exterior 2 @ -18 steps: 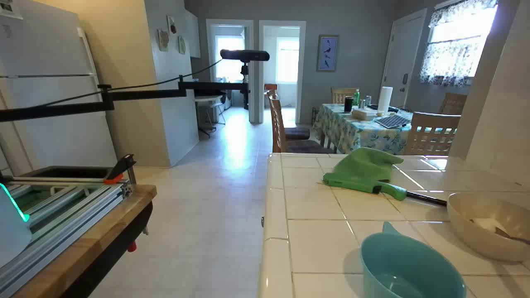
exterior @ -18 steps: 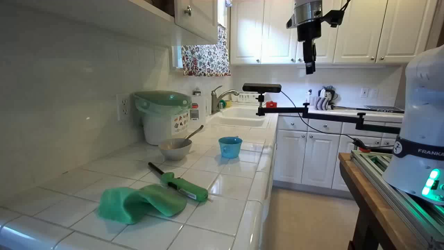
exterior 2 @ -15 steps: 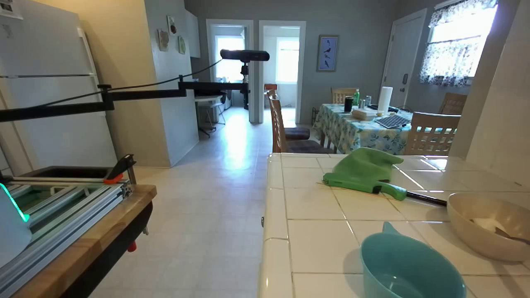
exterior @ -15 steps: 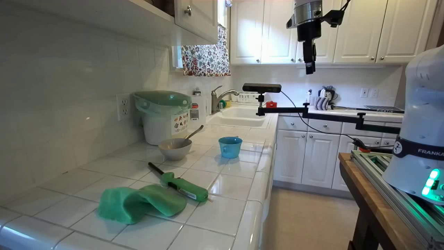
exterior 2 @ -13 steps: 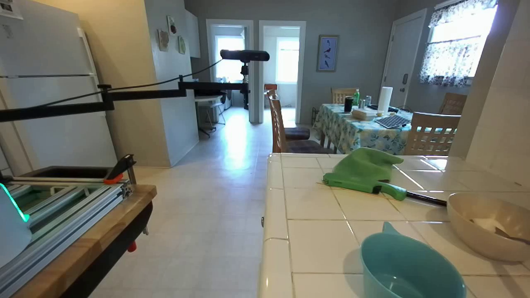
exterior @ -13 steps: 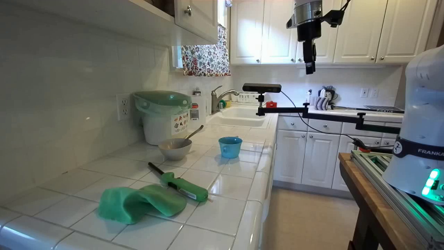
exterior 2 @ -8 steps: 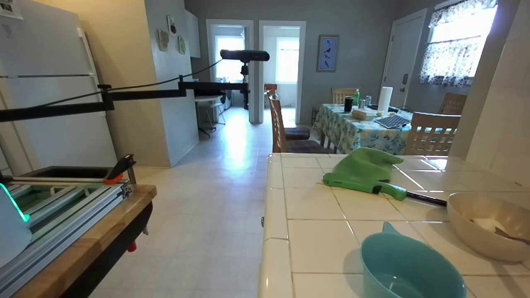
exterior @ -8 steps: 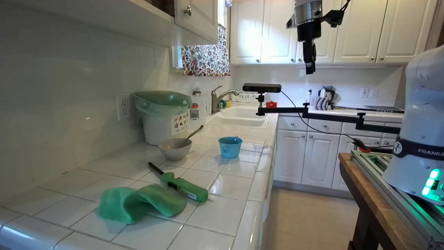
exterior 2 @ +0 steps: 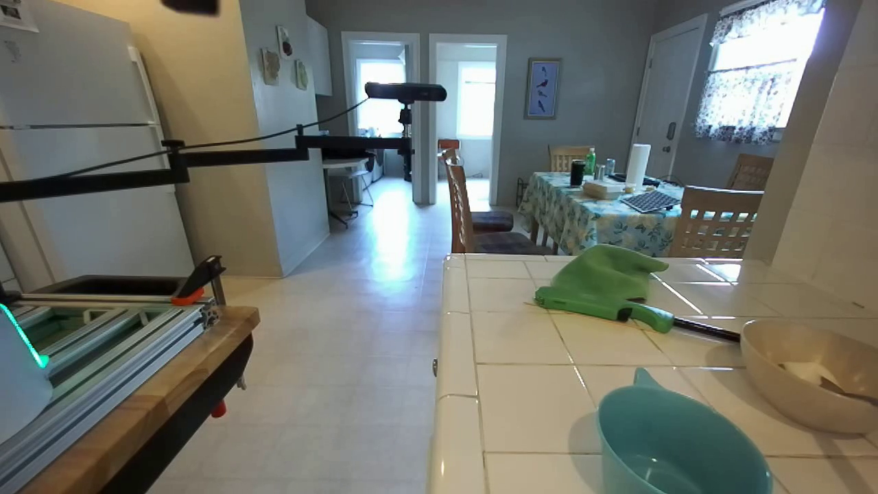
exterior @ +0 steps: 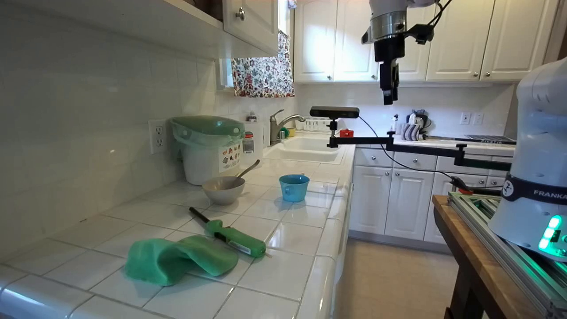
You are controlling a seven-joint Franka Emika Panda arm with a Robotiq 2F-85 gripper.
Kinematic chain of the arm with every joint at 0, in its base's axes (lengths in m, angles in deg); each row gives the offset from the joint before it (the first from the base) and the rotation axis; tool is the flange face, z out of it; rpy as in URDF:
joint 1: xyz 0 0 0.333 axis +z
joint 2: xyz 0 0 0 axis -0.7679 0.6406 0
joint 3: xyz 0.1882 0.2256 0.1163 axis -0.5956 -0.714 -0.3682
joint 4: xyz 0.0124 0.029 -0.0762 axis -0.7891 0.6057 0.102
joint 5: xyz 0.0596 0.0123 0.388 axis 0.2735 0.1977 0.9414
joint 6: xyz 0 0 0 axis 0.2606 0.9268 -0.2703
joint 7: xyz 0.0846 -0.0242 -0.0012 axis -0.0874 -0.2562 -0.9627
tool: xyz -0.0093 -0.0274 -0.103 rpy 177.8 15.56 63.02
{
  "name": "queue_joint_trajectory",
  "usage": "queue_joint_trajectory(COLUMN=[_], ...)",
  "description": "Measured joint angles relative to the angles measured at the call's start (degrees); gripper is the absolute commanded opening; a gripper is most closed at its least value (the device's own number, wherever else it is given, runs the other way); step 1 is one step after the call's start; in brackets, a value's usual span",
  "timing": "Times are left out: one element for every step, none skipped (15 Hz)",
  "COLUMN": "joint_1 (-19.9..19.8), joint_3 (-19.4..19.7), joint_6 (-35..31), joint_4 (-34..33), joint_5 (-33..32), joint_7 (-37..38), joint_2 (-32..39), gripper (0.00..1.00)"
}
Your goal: Put the blue object inside the top cupboard
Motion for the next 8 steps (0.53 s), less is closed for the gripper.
queue_joint_trajectory(joint_1=[0.5,1.0,1.4,1.6,1.6,1.4,1.1,0.6], joint_3=[-0.7,-1.2,-1.6,-1.8,-1.9,-1.9,-1.9,-1.8], joint_6=[-3.1,-6.7,-11.4,-16.0,-20.1,-23.4,-26.4,-28.8], joint_4=[1.1,2.3,3.5,4.8,5.8,6.8,7.6,8.3], joint_5=[0.7,1.6,2.8,3.6,4.2,4.7,5.1,5.6], joint_7=[1.8,3.5,5.1,6.5,7.9,9.4,10.9,12.1], joint_2=[0.8,1.6,2.5,3.6,4.7,5.9,7.1,8.2], gripper=[1.00,1.00,1.00,1.00,1.00,1.00,1.00,1.00])
